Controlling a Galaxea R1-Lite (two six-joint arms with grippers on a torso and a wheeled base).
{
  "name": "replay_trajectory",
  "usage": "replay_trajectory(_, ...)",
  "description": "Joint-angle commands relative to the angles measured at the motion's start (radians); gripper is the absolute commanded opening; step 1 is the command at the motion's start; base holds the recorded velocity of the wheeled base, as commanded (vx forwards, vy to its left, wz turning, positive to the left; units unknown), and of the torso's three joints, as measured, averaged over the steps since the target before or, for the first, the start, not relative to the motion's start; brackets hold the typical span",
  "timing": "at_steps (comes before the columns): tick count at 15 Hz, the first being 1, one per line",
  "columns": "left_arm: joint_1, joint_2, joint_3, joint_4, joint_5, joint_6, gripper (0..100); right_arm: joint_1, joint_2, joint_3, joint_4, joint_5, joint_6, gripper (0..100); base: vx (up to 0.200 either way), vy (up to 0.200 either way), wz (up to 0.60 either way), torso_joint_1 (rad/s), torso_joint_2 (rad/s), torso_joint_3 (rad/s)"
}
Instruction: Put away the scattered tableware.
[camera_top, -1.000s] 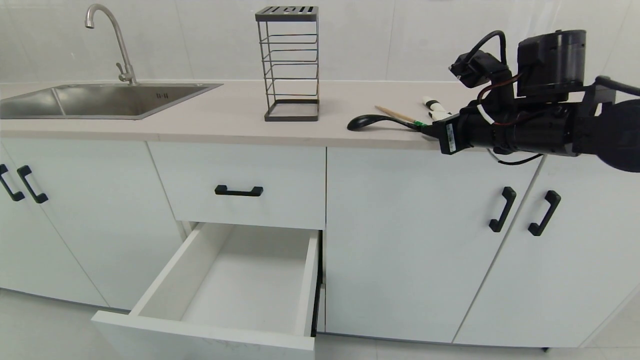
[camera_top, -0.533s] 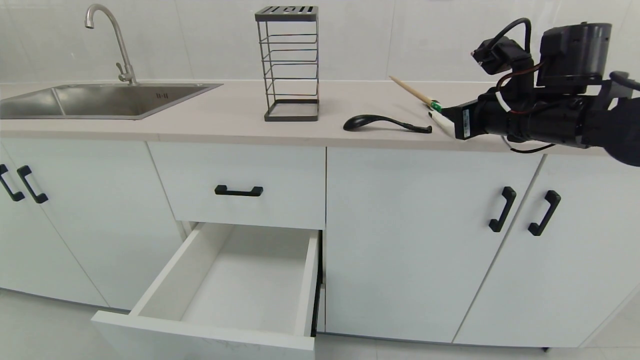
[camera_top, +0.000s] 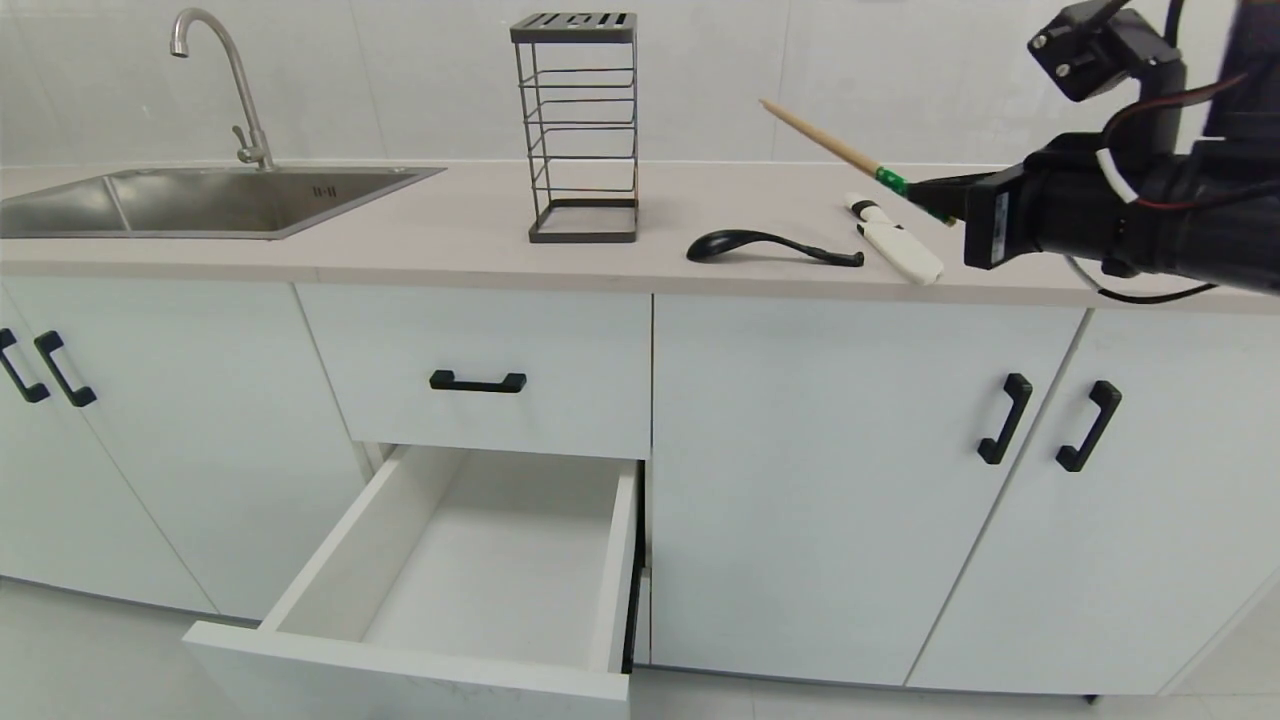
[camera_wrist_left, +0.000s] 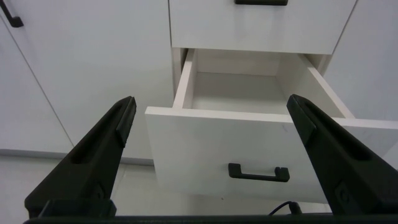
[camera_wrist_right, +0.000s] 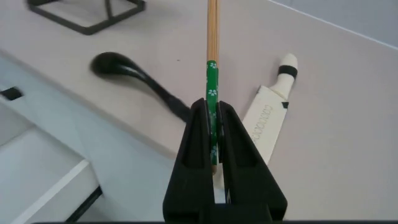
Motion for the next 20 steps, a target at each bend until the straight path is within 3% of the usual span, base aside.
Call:
replay_trajectory(1,0.000,0.002,0.000,0.001,-0.001,0.004,100,0.091,-0.172,0.150,-0.005,0.070,-0.034,0,0.000,0.000,0.00,0.000,0.00,0.000)
replay_trajectory(5,0.000,0.002,0.000,0.001,-0.001,0.004,100,0.269,-0.211,0.281,-0.048,0.087,-0.035,0,0.000,0.000,0.00,0.000,0.00,0.000)
replay_trajectory(10,0.000,0.002,0.000,0.001,-0.001,0.004,100,0.438,0.015,0.406,-0.217,0.141,-0.067,0,0.000,0.000,0.00,0.000,0.00,0.000)
replay_trajectory(12,0.000,0.002,0.000,0.001,-0.001,0.004,100,0.487,0.200,0.366,-0.309,0.145,-0.103,0,0.000,0.000,0.00,0.000,0.00,0.000)
replay_trajectory(15,0.000,0.002,0.000,0.001,-0.001,0.004,100,0.547,0.380,0.266,-0.326,0.138,-0.109,0,0.000,0.000,0.00,0.000,0.00,0.000)
replay_trajectory(20,0.000,0.002,0.000,0.001,-0.001,0.004,100,0.571,0.569,0.082,-0.341,0.128,-0.106,0,0.000,0.000,0.00,0.000,0.00,0.000)
